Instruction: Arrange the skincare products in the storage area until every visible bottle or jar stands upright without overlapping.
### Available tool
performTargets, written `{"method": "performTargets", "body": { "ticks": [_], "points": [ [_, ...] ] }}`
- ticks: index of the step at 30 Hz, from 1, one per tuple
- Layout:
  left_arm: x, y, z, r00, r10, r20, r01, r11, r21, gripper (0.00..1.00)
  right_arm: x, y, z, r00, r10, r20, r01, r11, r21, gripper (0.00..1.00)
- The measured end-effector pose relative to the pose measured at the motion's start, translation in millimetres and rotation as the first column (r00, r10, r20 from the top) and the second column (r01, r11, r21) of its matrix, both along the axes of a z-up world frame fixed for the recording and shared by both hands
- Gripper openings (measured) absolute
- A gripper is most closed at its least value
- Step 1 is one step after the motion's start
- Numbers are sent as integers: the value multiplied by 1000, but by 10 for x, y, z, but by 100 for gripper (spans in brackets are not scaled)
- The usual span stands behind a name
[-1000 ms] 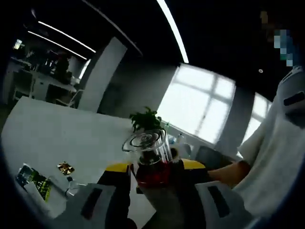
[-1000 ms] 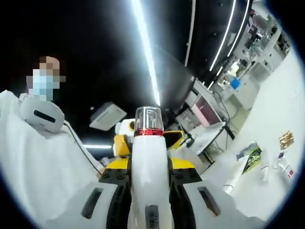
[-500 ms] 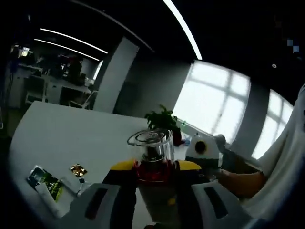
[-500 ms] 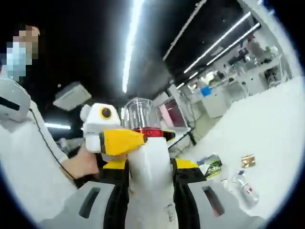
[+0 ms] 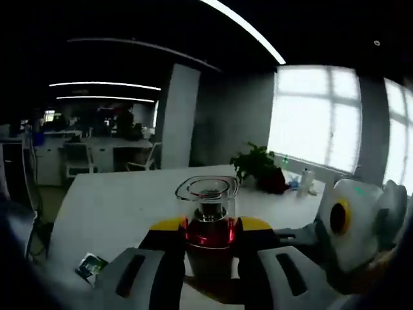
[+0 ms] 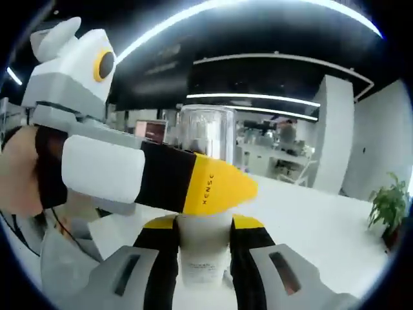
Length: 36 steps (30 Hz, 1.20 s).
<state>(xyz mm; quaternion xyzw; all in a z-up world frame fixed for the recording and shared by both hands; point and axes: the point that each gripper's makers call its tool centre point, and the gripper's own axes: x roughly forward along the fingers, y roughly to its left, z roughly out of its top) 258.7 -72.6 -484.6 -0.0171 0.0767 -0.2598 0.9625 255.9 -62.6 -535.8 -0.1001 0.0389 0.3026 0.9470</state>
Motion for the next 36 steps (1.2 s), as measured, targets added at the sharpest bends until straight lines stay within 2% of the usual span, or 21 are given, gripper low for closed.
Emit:
{"method": "performTargets", "body": {
  "ticks": [3,7,9,10,11,12,13,14,15,17,18,20,21,24,25,27,29,30,31,32,36],
  "points": [
    [-44,-25,32,1000,0,24,0,1000,25,26,13,-30,21,1000,0,20,0,1000,-11,29],
    [-39,-61,87,997,-13,71,6,996,92,27,-2,-15,58,997,66,-39,-61,991,120,28],
    [-49,-91,120,993,-34,115,19,991,134,27,-41,16,63,989,116,-97,-92,971,218,27],
    [-62,-97,125,993,-36,115,22,992,123,27,-70,21,86,985,132,-111,-101,963,251,27],
    [-76,-127,157,989,-65,134,49,992,120,27,-90,15,90,977,160,-142,-108,942,316,27],
    [-95,-165,166,988,-99,116,90,993,80,26,-113,16,77,965,194,-175,-117,920,375,27],
    [-107,-177,163,989,-114,98,110,993,43,26,-127,9,66,959,210,-188,-118,905,409,27],
    [-118,-207,135,983,-160,86,157,987,42,26,-137,8,47,954,226,-198,-120,892,436,27],
    [-123,-212,130,981,-175,81,172,984,43,26,-156,-5,9,942,250,-225,-120,876,468,27],
    [-132,-214,98,975,-221,39,222,974,-35,26,-198,-8,-27,930,278,-238,-130,859,494,27],
    [-148,-227,70,964,-267,18,267,962,-56,26,-217,-13,-45,927,289,-241,-142,861,489,27],
    [-145,-235,40,950,-312,-17,309,945,-107,28,-258,-3,-61,918,313,-244,-162,856,491,27],
    [-145,-234,29,939,-344,-22,340,935,-105,31,-301,17,-72,903,346,-254,-182,844,504,27],
    [-172,-236,8,885,-457,-86,437,880,-185,36,-398,58,-56,865,424,-268,-216,797,564,27],
    [-161,-217,24,877,-472,-90,446,869,-213,36,-423,62,-33,851,454,-266,-231,777,586,27],
    [-172,-194,18,849,-518,-109,484,843,-235,39,-454,62,-7,835,486,-259,-255,758,600,27],
    [-202,-182,4,809,-572,-133,519,802,-295,39,-485,59,23,817,519,-251,-282,739,612,27],
    [-271,-178,-16,765,-629,-138,567,760,-318,37,-495,56,37,809,532,-252,-284,728,624,27],
    [-274,-168,-28,756,-638,-145,567,750,-340,35,-502,51,50,799,546,-251,-287,714,638,27],
    [-273,-151,-73,745,-644,-173,561,746,-359,36,-523,57,67,782,569,-256,-288,693,661,27],
    [-274,-168,-93,721,-670,-176,584,724,-367,38,-571,59,100,737,629,-247,-317,645,696,27]
  ]
}}
